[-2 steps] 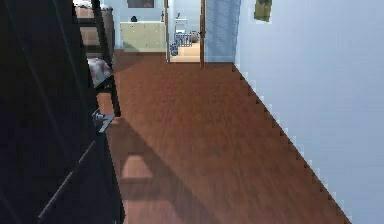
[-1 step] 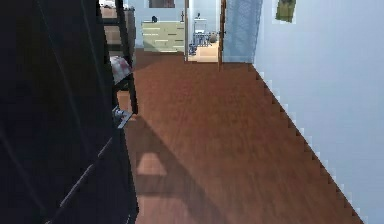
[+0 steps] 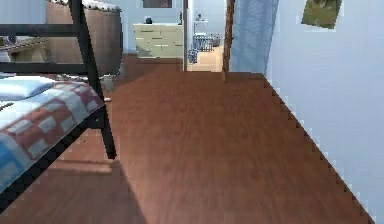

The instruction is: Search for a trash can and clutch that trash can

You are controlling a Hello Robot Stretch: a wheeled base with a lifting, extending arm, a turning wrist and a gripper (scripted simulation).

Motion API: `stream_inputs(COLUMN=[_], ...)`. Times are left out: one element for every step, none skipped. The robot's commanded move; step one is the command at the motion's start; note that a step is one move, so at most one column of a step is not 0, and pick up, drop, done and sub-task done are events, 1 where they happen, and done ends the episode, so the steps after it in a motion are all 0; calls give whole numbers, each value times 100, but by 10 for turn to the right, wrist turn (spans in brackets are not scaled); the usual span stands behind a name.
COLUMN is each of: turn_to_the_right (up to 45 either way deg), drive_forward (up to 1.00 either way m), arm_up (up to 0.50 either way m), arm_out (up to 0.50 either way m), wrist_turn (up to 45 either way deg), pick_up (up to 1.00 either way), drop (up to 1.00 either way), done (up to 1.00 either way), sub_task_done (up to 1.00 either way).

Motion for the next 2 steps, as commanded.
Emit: stream_inputs(turn_to_the_right=[-60,0], drive_forward=[0,15], arm_up=[0,0], arm_out=[0,0], wrist_turn=[0,0], pick_up=[0,0], drop=[0,0], done=[0,0], sub_task_done=[0,0])
